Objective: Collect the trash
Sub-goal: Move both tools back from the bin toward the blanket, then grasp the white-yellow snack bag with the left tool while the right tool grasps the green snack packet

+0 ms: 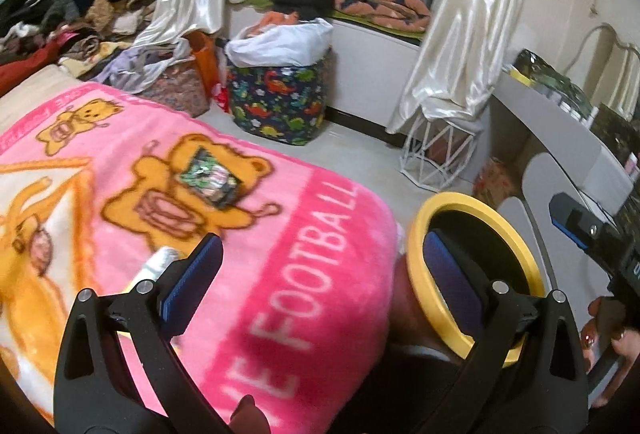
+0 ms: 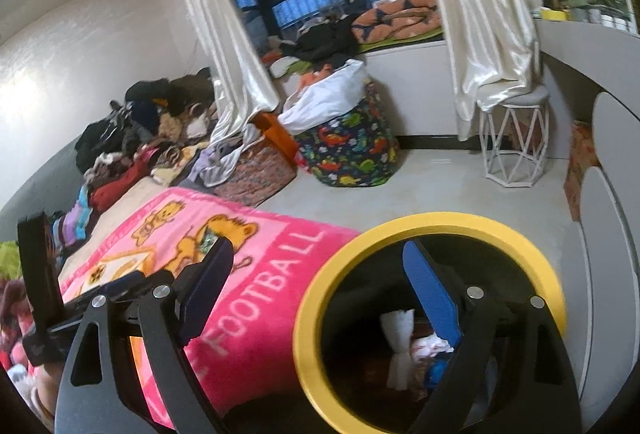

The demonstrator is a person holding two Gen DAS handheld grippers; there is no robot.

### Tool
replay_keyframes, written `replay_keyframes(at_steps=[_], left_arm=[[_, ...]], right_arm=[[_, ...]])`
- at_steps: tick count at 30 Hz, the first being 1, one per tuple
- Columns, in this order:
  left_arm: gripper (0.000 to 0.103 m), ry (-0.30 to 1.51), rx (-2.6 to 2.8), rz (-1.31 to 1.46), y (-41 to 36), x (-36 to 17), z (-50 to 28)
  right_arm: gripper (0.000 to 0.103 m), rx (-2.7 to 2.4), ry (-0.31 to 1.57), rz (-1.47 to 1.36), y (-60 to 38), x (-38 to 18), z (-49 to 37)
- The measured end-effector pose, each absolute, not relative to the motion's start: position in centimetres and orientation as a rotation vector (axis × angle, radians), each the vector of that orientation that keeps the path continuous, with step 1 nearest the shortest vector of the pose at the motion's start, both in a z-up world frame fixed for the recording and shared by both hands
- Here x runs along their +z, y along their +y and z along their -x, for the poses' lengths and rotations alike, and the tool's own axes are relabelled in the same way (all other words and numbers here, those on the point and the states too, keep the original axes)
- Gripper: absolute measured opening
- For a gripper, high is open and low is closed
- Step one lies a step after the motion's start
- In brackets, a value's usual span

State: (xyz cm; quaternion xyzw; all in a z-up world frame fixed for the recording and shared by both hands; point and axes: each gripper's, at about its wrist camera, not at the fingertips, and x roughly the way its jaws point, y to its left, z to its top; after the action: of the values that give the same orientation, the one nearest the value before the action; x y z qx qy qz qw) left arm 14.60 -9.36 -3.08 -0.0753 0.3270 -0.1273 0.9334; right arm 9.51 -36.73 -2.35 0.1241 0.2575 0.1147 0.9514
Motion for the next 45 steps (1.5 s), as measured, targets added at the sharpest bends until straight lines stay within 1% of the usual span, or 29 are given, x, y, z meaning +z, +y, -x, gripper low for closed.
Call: replay_keyframes(at_steps=[6,12,19,21,23,25,27,31,34,35,37,38,40,41,42,45], left_arm=[[0.092,0.665,-0.19,0.19,-5.7,-3.4,-15.0],[0.092,0.693,-0.123,0.219,-1.9,-4.8,-15.3],[0.092,0.759,-0.07,0.228,1.7,-7.8,-15.4],[0.092,0.776,-0.068,0.226,2.2,-8.5,-15.5],[0.09,0.79,-0.065,0.238,2.8,-9.4,-15.4],[0.084,0.809,-0.075,0.253,3.1,-10.2,-15.4],[0.081,0.819,-0.084,0.247,3.1,-10.7,-15.4],[0.069,0.842,-0.113,0.246,2.6,-11.9,-15.5],[0.064,0.854,-0.12,0.228,2.0,-12.6,-15.5],[0.062,0.857,-0.126,0.222,1.8,-12.9,-15.4],[0.056,0.865,-0.136,0.209,1.3,-13.4,-15.4],[0.054,0.867,-0.137,0.205,1.2,-13.5,-15.4],[0.052,0.865,-0.136,0.201,1.2,-13.7,-15.3],[0.052,0.863,-0.137,0.202,1.2,-13.8,-15.3],[0.051,0.863,-0.138,0.205,1.2,-13.7,-15.3],[0.05,0.858,-0.139,0.208,1.2,-13.8,-15.3]], right_arm=[[0.084,0.302,0.555,-0.224,-33.1,-2.5,-11.9],[0.084,0.39,0.599,-0.189,-28.2,-3.2,-15.4],[0.084,0.473,0.699,-0.167,-22.8,-5.6,-21.0],[0.082,0.486,0.733,-0.17,-21.5,-6.5,-22.6],[0.081,0.488,0.755,-0.165,-20.3,-7.3,-23.9],[0.08,0.494,0.784,-0.178,-19.2,-8.5,-25.4],[0.075,0.495,0.817,-0.194,-18.4,-9.6,-26.8],[0.067,0.487,0.859,-0.193,-16.8,-11.5,-28.9],[0.065,0.483,0.884,-0.223,-16.1,-12.7,-30.1],[0.064,0.483,0.894,-0.231,-16.0,-13.1,-30.4],[0.059,0.476,0.916,-0.22,-15.4,-13.9,-31.2],[0.058,0.477,0.925,-0.217,-15.3,-14.2,-31.5],[0.049,0.486,0.942,-0.218,-14.8,-14.9,-32.1],[0.039,0.495,0.947,-0.223,-14.7,-15.1,-32.2],[0.021,0.499,0.95,-0.225,-14.6,-15.2,-32.3],[0.013,0.522,0.928,-0.236,-15.0,-14.8,-31.7]])
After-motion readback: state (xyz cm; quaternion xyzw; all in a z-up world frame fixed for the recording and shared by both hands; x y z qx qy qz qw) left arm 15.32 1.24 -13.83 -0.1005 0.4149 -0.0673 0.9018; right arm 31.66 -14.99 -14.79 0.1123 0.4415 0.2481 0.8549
